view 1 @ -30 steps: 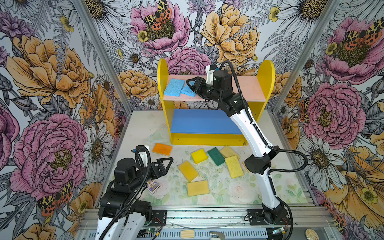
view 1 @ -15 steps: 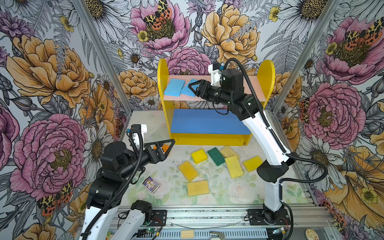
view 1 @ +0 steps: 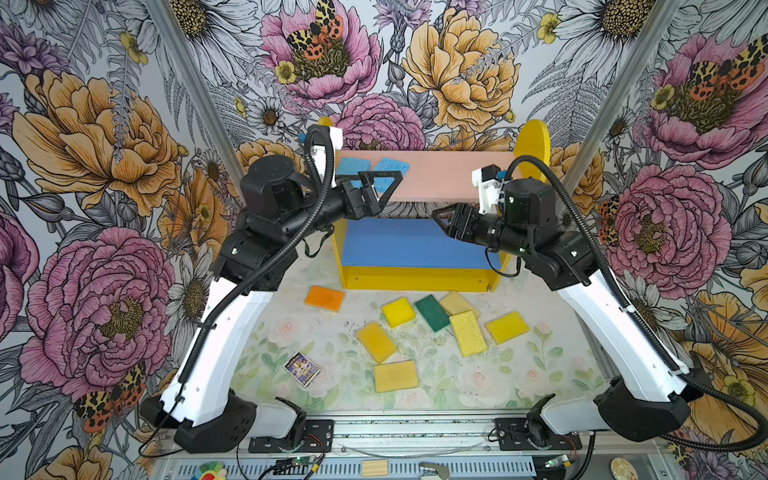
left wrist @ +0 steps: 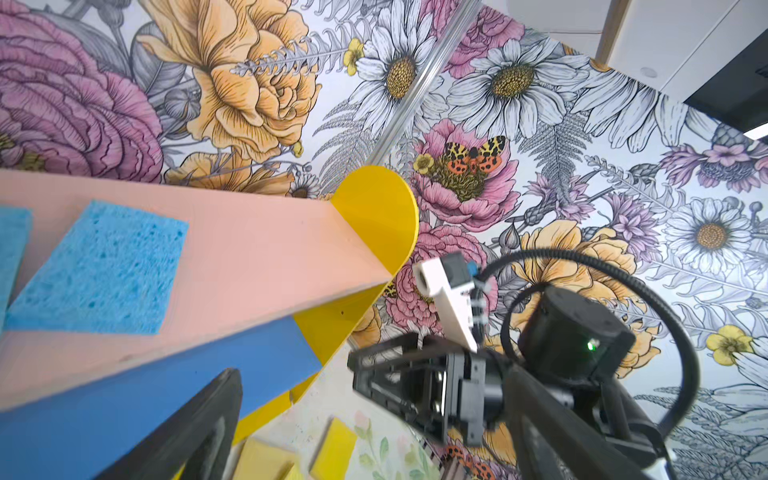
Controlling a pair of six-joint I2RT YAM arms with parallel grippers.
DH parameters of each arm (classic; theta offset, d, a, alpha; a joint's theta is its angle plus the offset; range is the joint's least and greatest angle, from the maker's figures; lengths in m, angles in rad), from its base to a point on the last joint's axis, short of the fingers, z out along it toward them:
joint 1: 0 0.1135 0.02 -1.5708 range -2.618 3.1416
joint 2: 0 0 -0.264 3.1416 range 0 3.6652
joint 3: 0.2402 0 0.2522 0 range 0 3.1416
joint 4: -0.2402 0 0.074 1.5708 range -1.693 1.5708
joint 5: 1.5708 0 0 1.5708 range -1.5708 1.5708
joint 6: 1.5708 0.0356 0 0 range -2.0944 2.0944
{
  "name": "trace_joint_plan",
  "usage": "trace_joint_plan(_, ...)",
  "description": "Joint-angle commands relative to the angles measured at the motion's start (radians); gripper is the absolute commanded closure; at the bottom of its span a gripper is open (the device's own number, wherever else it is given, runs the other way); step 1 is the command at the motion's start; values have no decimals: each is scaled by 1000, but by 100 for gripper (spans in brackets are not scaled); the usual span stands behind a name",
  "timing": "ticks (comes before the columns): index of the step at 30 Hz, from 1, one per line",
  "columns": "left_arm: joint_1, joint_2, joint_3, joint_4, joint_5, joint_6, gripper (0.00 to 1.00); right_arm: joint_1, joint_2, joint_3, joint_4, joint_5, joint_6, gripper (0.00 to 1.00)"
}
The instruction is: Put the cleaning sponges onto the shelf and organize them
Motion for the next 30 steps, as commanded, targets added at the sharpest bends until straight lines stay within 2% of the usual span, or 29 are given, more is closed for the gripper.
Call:
trace_joint_plan(1,6,165,183,-7,36,23,1,3,-85,-91,10,21,-16,41)
trace_joint_plan(5,0,398,441,-5,75,76,1,1,-136,-181,11,-13,-22,41)
trace_joint_plan(9,2,532,553,58,90,118,1,0,-156,-244,12,-49,-30,40)
trace_joint_plan(12,12,565,525,147,68,128,1,-2,-164,-283,12,-64,-36,40)
trace_joint_plan(15,41,599,488,252,72,83,1,-3,-174,-314,12,-69,-44,40)
trace_joint_plan(20,84,674,511,349,102,22,1,-5,-180,-364,16,-89,-51,39)
trace_joint_plan(30,105,743,500,405,109,-30,1,-41,-158,-396,31,-113,-70,38)
